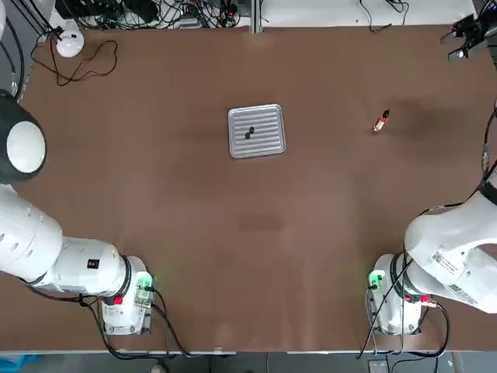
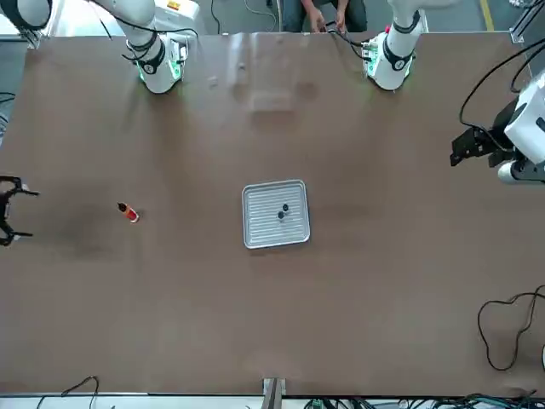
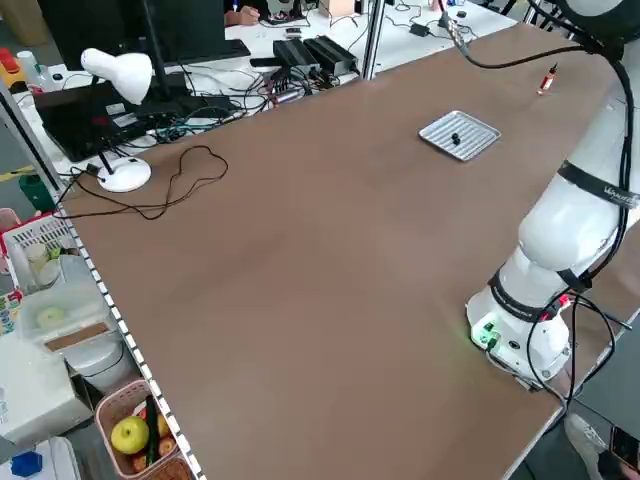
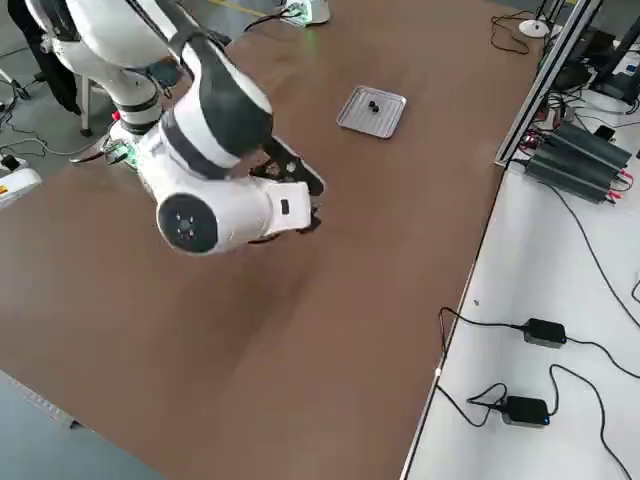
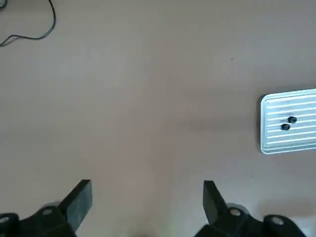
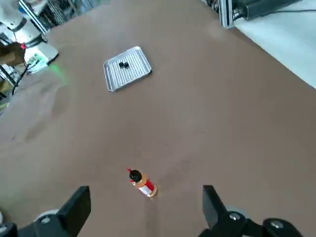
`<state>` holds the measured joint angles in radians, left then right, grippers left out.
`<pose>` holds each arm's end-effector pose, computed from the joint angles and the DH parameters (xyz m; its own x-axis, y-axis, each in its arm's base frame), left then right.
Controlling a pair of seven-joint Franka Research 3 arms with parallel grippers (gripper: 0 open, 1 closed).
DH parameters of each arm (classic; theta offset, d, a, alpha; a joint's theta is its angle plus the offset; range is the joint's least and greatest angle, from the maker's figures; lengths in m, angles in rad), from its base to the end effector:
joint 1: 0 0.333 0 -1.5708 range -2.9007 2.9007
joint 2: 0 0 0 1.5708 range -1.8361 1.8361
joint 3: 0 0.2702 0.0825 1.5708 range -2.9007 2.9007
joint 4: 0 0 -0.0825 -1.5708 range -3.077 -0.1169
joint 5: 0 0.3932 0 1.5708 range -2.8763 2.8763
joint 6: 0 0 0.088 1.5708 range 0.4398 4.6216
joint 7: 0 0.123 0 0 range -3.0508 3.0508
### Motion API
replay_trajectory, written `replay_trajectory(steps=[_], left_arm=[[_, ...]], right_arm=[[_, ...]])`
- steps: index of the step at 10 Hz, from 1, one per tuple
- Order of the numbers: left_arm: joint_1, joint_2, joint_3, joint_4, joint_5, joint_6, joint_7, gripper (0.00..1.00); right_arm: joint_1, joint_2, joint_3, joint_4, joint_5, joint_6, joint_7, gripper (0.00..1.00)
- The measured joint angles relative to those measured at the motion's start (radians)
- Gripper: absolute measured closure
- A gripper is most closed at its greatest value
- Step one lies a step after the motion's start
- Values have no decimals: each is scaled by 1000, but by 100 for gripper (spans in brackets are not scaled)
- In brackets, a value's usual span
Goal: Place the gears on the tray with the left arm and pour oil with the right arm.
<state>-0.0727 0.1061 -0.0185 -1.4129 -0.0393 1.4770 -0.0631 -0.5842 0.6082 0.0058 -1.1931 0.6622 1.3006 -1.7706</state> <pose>0.5790 -0.0576 0.5692 0.9985 -0.0317 -0.0444 -0.0300 -0.9988 0.0385 0.5906 -0.2823 0.3775 0.3715 0.6390 0.6735 0.9277 -0.2266 -0.2968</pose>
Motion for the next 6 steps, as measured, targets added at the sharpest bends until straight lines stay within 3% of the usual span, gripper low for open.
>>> replay_trajectory(steps=[3, 6], left_arm=[[0, -17, 0, 0, 0, -3, 0, 1], [-1, -17, -1, 0, 0, -20, 0, 1]], right_arm=[[104, -159, 1, 2, -108, 47, 230, 0], [198, -253, 1, -9, -192, 88, 468, 0]])
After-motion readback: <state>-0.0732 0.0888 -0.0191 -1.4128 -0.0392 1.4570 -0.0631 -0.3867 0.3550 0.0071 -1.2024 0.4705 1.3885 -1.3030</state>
